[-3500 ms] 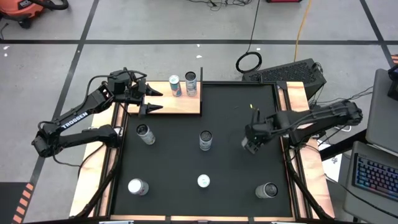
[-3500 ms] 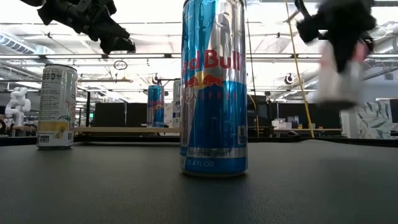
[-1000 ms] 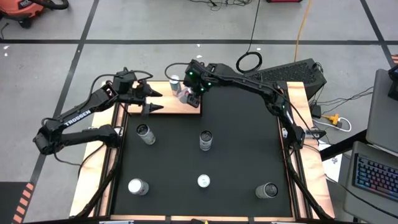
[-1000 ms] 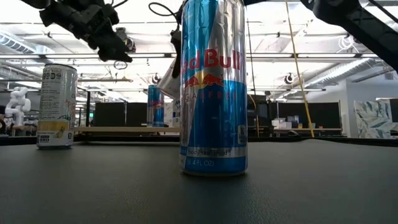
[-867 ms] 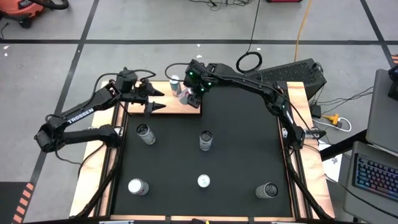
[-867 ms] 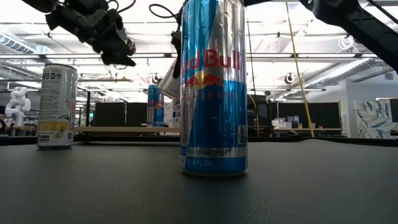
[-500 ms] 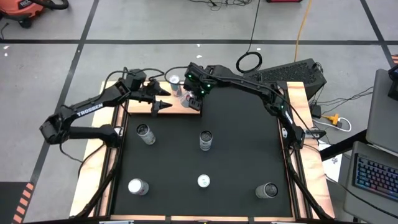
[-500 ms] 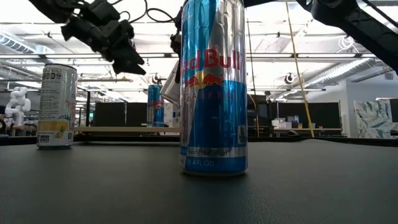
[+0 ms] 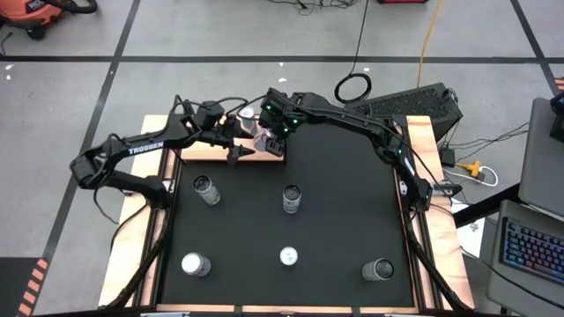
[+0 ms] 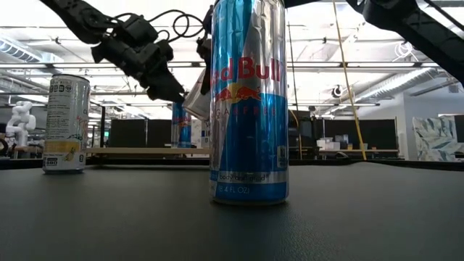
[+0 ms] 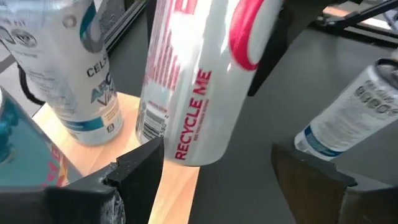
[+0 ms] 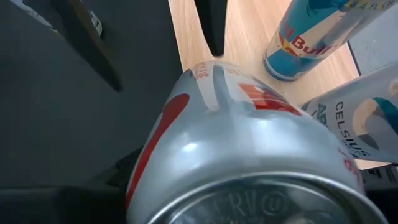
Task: Place canned beverage on shelf
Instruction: Put the top red-silver soda can on the shelf
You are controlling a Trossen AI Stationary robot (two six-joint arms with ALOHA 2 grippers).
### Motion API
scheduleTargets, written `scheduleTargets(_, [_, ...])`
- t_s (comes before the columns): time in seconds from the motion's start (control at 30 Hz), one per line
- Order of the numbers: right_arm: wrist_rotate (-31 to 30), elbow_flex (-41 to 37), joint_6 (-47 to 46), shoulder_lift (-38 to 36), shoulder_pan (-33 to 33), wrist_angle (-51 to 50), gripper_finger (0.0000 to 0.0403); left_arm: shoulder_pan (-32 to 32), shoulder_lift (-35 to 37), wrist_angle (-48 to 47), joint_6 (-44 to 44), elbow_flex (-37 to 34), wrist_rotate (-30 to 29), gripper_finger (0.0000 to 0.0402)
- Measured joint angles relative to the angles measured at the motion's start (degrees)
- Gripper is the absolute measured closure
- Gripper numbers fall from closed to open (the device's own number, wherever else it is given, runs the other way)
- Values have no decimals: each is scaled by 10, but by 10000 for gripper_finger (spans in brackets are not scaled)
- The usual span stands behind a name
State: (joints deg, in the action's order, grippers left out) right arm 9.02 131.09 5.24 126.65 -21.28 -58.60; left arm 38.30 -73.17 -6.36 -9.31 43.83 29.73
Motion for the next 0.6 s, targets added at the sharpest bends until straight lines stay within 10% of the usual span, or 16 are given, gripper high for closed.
scheduleTargets(0.6, [-4,0,-1,0,3,-3,124,-15,-33,33,0,0,-30,121])
